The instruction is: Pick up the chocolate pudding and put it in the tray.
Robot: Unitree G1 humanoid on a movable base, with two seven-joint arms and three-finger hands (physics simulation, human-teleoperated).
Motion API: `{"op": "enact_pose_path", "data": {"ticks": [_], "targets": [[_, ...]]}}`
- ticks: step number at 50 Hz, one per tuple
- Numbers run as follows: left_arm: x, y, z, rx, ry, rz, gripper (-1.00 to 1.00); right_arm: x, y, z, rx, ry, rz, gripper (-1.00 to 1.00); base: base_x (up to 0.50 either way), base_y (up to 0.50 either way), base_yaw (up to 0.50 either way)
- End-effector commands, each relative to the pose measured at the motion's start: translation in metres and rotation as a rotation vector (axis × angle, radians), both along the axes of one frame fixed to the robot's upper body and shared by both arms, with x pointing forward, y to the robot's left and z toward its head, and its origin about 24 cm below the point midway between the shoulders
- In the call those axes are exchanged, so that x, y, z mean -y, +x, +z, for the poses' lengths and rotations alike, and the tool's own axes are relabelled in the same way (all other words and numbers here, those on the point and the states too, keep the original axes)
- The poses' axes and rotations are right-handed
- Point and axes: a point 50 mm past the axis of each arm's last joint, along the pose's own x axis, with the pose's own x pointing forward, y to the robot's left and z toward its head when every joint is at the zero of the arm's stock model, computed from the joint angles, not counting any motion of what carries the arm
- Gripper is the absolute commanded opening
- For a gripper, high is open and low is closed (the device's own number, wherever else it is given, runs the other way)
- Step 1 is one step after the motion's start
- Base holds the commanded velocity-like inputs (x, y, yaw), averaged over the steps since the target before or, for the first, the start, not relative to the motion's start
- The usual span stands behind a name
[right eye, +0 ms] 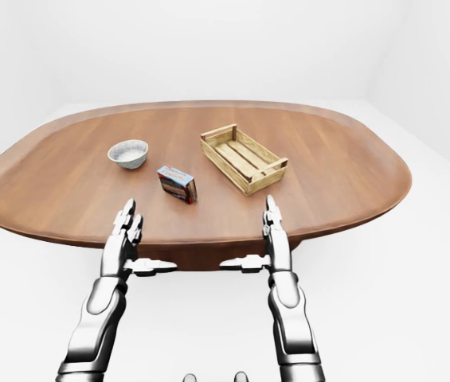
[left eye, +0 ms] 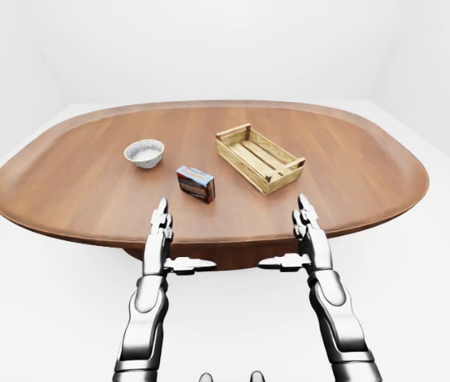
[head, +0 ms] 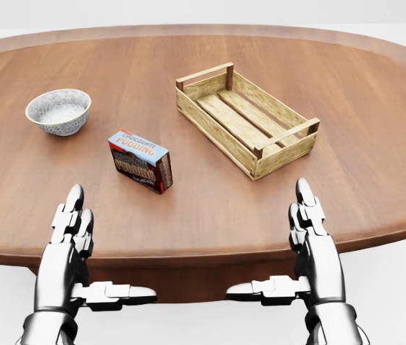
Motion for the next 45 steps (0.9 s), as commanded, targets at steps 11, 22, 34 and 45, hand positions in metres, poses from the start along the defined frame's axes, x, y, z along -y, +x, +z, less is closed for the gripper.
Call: {"op": "enact_pose_path", "data": {"ticks": [11,22,34,45], "targets": [[-0.008,-0.001,0.0,-0.01,-0.006,0.004,1.0,0.006,-0.001,0.004,0.005,-0.005,-0.001,1.0,0.0,0.0,0.0],[-0.007,-0.001,-0.001,-0.015,-0.008,0.003,1.0,0.006,-0.001,0.003,0.005,-0.011,0.002,1.0,0.0,0.0,0.0],[-0.007,-0.002,0.001,-0.018,-0.006,0.0,1.0,0.005,-0.003,0.007,0.028,-0.037,0.001,1.0,0.0,0.0,0.0],[-0.007,-0.001,-0.001,-0.024,-0.009,-0.002,1.0,0.003,-0.012,0.035,0.204,-0.088,-0.013,1.0,0.0,0.0,0.0]]}}
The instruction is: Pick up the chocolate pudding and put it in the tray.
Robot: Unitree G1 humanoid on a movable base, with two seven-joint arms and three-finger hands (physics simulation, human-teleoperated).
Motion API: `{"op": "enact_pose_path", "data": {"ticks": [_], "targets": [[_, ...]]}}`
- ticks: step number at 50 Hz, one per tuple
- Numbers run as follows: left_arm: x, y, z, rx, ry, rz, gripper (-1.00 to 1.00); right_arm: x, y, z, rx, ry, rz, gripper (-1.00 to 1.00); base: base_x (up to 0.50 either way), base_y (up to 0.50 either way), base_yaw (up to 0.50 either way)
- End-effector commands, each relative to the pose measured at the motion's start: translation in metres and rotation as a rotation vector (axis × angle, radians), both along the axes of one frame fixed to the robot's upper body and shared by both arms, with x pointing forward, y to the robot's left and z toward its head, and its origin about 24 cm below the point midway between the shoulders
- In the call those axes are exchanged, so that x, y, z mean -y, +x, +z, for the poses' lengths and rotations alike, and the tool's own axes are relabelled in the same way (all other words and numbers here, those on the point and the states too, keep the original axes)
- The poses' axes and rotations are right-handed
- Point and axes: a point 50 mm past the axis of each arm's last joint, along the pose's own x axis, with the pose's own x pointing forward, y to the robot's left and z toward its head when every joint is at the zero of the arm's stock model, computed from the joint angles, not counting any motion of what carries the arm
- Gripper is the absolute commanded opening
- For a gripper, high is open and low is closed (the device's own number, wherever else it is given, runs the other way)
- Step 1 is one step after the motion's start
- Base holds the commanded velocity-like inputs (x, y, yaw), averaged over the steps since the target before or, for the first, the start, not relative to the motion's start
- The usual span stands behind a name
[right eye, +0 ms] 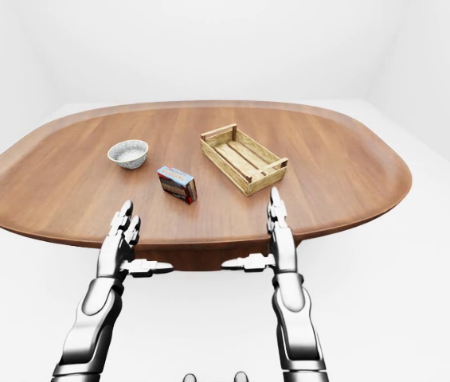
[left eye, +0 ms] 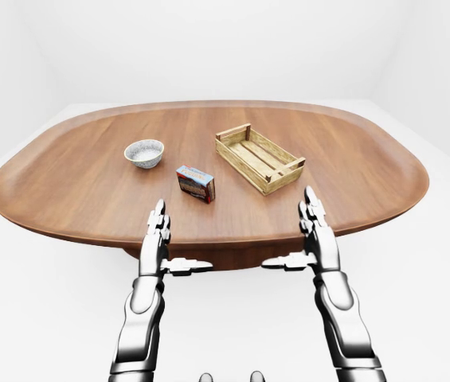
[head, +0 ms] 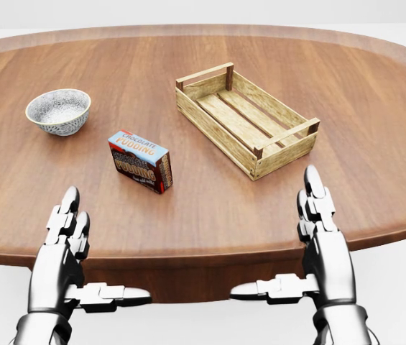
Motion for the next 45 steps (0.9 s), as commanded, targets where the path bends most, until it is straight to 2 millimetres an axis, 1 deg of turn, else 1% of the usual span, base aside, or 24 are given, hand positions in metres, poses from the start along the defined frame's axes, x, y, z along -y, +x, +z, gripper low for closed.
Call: {"op": "enact_pose_path", "data": {"ticks": [1,3,8,14,21,45], "targets": [[0.0,0.001,0.0,-0.006,-0.002,-0.002,1.0,-0.001,-0.007,0.021,0.114,-0.042,-0.015,1.0,0.0,0.0,0.0],[0.0,0.001,-0.001,-0.006,-0.002,-0.002,1.0,0.0,-0.006,0.003,0.036,-0.047,-0.028,1.0,0.0,0.0,0.0],[0.0,0.001,0.0,-0.007,-0.002,-0.003,1.0,0.0,-0.009,0.014,0.084,-0.07,-0.041,1.0,0.0,0.0,0.0],[0.0,0.001,-0.002,-0.008,-0.002,-0.005,1.0,-0.004,-0.009,0.021,0.116,-0.086,-0.022,1.0,0.0,0.0,0.0],[0.0,0.001,-0.002,-0.01,-0.002,-0.005,1.0,-0.004,-0.009,0.021,0.116,-0.087,-0.02,1.0,0.0,0.0,0.0],[0.0,0.001,-0.001,-0.011,-0.002,-0.006,1.0,-0.004,-0.01,0.022,0.117,-0.075,-0.015,1.0,0.0,0.21,0.0]]}}
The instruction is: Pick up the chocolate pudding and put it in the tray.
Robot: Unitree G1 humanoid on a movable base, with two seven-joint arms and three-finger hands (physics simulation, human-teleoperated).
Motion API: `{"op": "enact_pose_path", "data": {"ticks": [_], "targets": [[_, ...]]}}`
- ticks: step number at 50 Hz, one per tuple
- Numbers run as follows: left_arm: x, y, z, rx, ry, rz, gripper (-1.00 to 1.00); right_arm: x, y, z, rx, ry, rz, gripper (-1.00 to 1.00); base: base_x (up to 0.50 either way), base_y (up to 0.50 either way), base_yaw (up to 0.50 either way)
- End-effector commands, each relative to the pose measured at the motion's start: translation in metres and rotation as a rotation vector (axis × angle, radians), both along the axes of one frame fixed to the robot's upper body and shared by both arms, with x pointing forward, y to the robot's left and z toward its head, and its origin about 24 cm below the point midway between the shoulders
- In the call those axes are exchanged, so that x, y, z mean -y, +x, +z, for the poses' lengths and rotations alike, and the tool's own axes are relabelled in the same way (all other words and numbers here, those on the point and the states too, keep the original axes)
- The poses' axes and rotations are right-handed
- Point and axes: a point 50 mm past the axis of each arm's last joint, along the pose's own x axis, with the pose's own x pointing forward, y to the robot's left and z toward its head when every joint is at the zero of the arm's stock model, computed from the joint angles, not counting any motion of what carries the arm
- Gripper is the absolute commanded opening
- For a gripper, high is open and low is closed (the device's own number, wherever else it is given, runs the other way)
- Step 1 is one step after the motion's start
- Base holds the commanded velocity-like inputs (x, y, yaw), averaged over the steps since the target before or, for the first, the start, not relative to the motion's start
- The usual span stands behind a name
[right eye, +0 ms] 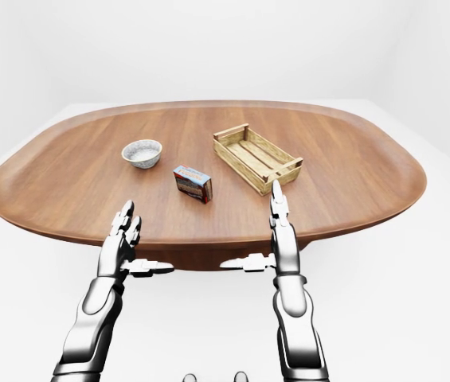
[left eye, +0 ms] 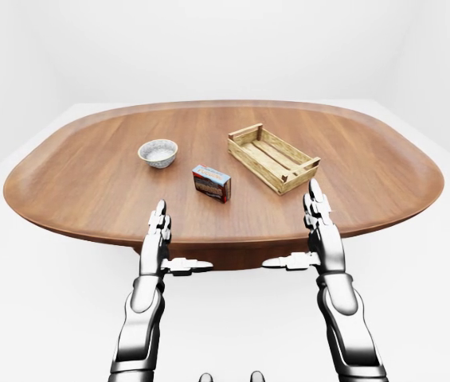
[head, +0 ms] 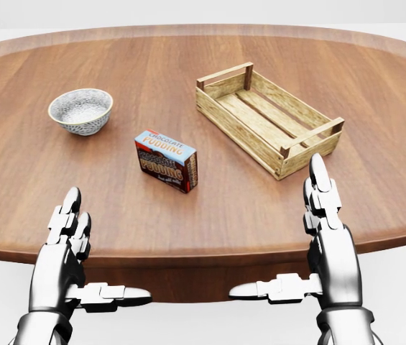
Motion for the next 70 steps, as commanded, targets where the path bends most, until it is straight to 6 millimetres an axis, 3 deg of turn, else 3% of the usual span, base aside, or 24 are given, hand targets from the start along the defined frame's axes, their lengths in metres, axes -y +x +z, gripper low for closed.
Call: {"op": "enact_pose_path", "data": {"ticks": [1,24,70], "targets": [[-0.0001,0.0002,-0.0005,-0.001,0.0,0.0,1.0,-0.0004,-0.0008,0.0009,0.004,0.002,0.002,1.0,0.0,0.21,0.0],[0.0005,-0.0002,-0.0004,-0.005,0.0,-0.002,1.0,0.0,-0.0006,-0.0029,-0.013,0.01,0.003,1.0,0.0,0.21,0.0],[0.0008,0.0005,-0.0013,-0.007,0.001,-0.002,1.0,0.0006,0.0004,-0.0062,-0.027,0.023,0.006,1.0,0.02,0.0,0.0]]}}
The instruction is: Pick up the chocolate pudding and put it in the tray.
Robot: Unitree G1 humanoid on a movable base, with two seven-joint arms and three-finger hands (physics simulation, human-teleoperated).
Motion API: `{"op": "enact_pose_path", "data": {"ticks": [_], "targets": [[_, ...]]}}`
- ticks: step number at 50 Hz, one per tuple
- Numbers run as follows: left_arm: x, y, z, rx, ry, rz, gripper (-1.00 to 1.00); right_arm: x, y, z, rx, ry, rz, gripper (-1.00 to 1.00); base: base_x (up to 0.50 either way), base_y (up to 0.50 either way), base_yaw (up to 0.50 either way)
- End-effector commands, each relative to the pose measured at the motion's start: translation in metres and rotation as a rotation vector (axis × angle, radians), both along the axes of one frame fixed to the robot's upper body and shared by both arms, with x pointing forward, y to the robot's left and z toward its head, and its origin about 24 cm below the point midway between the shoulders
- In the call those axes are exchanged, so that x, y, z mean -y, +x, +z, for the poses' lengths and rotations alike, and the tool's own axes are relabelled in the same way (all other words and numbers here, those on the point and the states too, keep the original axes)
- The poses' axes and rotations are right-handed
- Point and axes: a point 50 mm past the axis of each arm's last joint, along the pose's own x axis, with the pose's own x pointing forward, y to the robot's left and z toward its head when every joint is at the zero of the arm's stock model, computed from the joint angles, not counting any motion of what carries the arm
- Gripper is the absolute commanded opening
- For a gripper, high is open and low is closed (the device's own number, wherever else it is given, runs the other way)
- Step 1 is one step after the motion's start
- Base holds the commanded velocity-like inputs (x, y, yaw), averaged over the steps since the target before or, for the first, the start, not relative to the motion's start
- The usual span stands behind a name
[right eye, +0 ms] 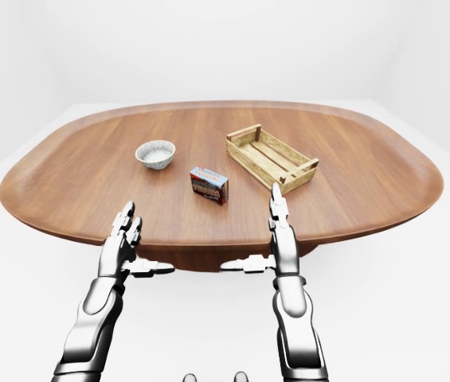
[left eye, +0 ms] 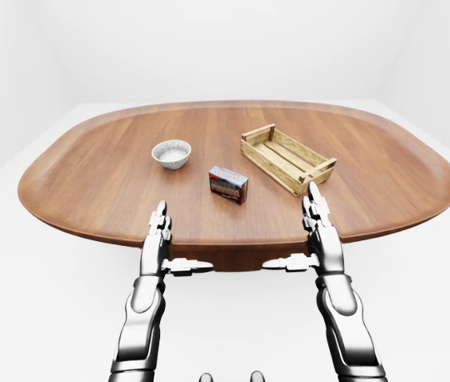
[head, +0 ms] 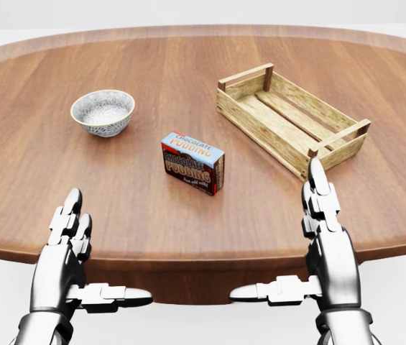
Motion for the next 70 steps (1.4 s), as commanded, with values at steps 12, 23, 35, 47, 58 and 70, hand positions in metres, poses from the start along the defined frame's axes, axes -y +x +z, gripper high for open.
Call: {"op": "enact_pose_path", "data": {"ticks": [12,23,35,47,58,70], "targets": [[0.0002,0.0003,0.0003,0.001,0.0,-0.001,1.0,-0.0005,-0.0005,0.0013,0.005,0.0,0.003,1.0,0.27,0.0,0.0],[0.0002,0.0003,0.0003,0.001,0.0,0.0,1.0,-0.0006,-0.0011,0.0023,0.01,-0.003,0.002,1.0,0.31,0.0,0.0],[0.0002,0.0003,0.0003,0.001,0.0,0.0,1.0,-0.0009,-0.0009,0.0026,0.011,-0.002,0.003,1.0,0.31,0.0,0.0],[0.0002,0.0003,0.0003,0.001,0.0,0.0,1.0,-0.0007,-0.0011,0.0024,0.01,0.002,0.005,1.0,0.31,0.0,0.0],[0.0002,0.0003,0.0003,0.001,0.0,0.0,1.0,-0.0006,-0.0014,0.0014,0.006,0.004,0.005,1.0,0.31,0.0,0.0],[0.0002,0.0003,0.0003,0.001,0.0,0.0,1.0,-0.0001,-0.0003,-0.0012,-0.005,0.006,0.006,1.0,0.31,0.0,0.0]]}}
